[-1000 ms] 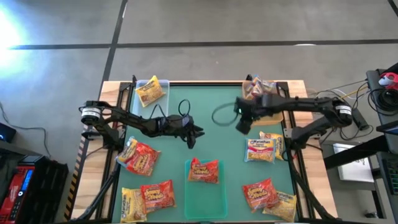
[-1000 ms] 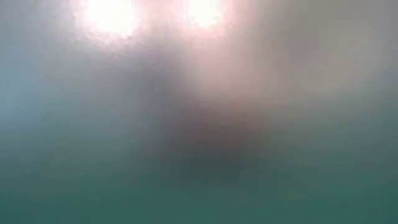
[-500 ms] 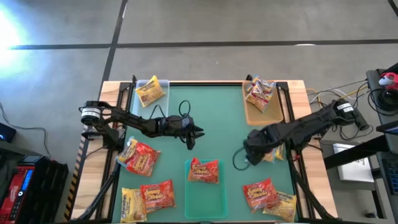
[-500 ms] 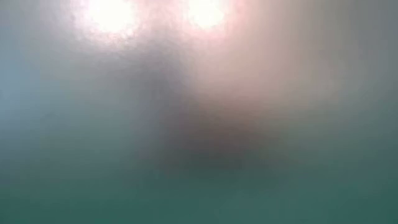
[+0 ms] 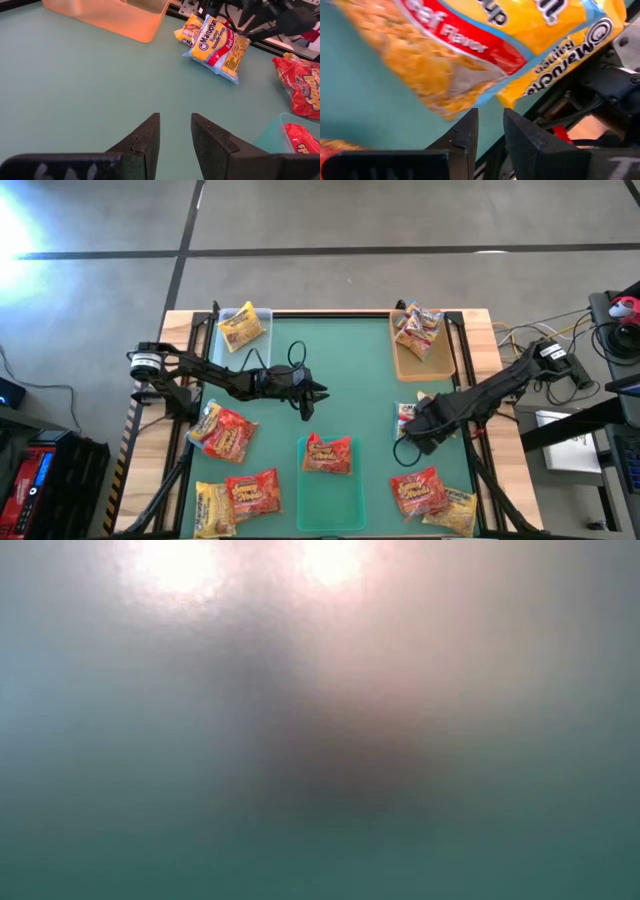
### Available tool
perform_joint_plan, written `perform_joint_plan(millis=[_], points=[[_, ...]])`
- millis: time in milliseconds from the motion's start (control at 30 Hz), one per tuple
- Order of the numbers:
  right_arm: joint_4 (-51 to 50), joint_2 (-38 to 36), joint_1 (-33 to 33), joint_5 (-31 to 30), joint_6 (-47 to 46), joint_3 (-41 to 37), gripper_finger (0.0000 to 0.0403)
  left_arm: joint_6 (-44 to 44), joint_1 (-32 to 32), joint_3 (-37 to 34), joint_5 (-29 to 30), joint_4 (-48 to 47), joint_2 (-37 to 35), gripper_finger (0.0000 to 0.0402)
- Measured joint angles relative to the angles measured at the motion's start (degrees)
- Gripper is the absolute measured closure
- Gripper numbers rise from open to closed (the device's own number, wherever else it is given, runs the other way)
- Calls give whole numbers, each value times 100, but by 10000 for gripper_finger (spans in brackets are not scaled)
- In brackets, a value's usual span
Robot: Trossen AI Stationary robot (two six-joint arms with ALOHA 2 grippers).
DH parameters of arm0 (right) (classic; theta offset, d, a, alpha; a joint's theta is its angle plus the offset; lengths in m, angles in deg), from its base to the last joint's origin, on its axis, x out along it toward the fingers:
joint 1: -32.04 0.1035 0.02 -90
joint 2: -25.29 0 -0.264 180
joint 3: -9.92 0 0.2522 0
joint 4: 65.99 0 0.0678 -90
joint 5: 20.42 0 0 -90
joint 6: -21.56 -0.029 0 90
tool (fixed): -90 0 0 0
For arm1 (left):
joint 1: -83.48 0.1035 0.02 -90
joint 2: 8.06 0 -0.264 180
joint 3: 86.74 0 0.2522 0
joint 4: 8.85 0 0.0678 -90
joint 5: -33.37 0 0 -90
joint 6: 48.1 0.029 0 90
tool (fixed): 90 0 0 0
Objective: Sort Maruchan noodles
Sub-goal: Put the blue noodle pack into the yellow bin
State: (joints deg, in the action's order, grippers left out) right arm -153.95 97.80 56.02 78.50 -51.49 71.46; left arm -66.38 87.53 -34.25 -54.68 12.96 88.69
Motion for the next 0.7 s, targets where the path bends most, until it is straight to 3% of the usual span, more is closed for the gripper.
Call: perform_joint_plan(millis=[167, 333, 567, 633, 700], points=[[207, 0, -37, -293, 49, -236, 334, 0, 0, 1, 1, 40, 0, 308], [1338, 0, -39, -994, 859, -237, 340, 0, 0, 2, 1, 94, 0, 308], [3043, 0, -186, -3075, 2181, -237, 339, -21, 0, 2, 1, 92, 0, 308], [3214, 0, -279, -3066, 2373, -207, 339, -24, 0, 2, 1, 90, 0, 308], [3069, 0, -339, -2605, 2460, -151, 339, -24, 0, 2, 1, 87, 0, 308]])
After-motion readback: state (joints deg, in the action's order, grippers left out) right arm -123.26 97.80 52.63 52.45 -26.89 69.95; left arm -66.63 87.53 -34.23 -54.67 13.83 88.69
